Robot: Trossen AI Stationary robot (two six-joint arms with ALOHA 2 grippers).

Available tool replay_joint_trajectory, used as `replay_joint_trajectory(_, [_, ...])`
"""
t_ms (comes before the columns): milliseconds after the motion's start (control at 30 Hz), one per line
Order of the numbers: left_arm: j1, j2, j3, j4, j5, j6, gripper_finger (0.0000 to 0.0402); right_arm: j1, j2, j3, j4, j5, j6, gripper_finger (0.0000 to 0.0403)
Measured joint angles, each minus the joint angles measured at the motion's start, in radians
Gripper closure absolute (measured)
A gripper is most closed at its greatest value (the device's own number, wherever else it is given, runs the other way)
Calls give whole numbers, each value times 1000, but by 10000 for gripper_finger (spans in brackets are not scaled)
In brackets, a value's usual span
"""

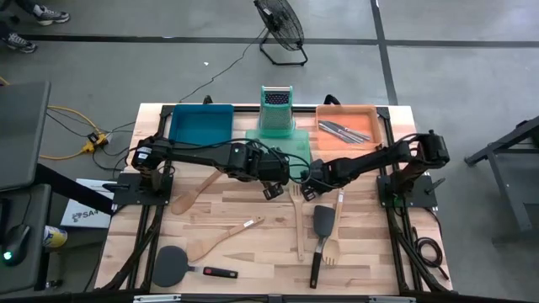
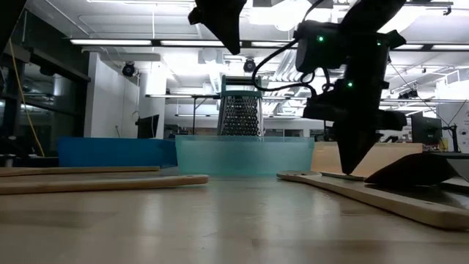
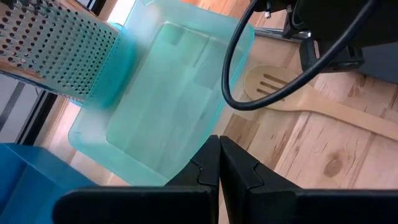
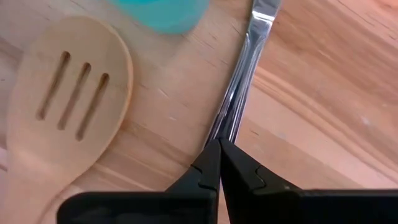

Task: Pick & Place Kitchen Items
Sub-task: Put the silver knife into the orange bin

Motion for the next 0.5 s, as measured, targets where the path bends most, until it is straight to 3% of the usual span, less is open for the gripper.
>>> replay_joint_trajectory(500, [0,0,0,3,11,4,402,44,-6,-64,10,-14,30,400])
